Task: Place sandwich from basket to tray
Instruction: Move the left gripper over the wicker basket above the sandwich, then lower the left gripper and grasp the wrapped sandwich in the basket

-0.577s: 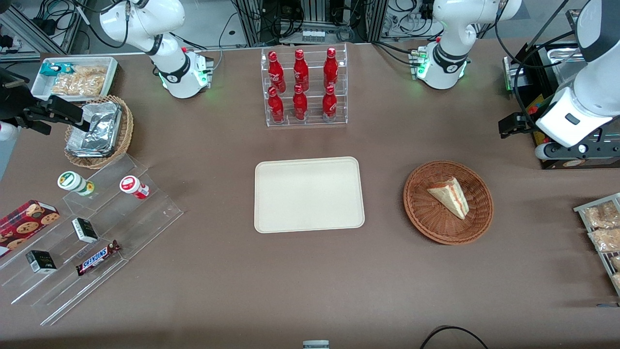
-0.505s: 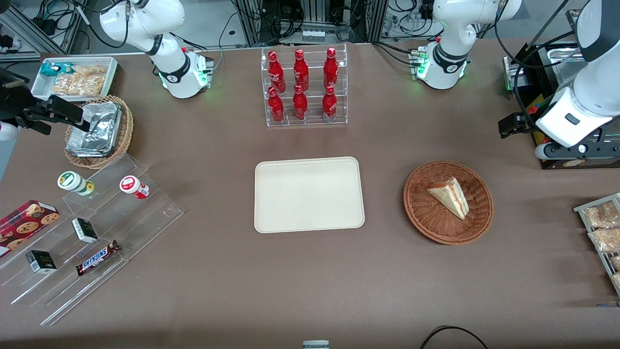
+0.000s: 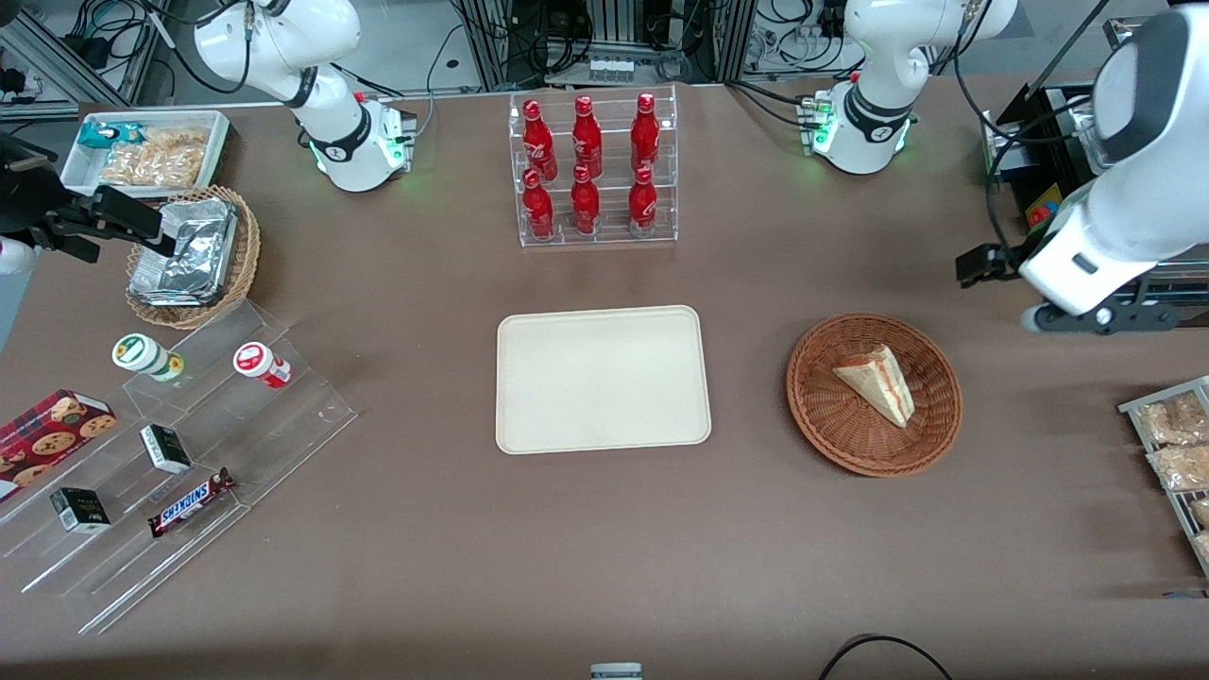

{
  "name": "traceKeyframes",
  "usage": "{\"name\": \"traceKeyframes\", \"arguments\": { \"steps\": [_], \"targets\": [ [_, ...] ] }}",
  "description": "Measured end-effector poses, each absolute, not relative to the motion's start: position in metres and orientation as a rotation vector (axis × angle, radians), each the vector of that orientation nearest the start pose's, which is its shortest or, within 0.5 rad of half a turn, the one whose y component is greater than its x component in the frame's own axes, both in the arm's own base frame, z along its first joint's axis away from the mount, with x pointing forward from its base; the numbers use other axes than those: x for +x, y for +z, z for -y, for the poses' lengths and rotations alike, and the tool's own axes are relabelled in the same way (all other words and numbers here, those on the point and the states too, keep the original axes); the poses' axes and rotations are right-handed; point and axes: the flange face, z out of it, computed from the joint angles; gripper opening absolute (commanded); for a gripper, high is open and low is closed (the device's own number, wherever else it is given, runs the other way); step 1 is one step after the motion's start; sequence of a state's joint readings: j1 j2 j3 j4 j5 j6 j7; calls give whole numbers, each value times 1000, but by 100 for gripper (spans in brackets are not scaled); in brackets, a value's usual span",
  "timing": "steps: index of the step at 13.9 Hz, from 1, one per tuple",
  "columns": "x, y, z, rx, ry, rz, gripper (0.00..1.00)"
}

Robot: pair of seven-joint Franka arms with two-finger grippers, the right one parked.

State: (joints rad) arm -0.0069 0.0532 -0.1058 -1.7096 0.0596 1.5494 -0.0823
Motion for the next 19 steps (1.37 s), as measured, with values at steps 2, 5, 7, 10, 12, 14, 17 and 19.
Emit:
{"name": "traceKeyframes", "arguments": {
  "steps": [2,5,7,10,12,14,17,19],
  "targets": [
    [555,494,55,-3052,314,-60,100],
    [553,434,55,-3065,259,-69,100],
    [546,396,54,-3073,216,-56,100],
    [536,362,54,-3077,149,135,100],
    [530,346,56,-3064,102,345,100],
    [525,337,58,-3028,93,566,100],
    [525,330,65,-2948,61,904,100],
    [527,318,73,-2878,42,1123,100]
  ]
}}
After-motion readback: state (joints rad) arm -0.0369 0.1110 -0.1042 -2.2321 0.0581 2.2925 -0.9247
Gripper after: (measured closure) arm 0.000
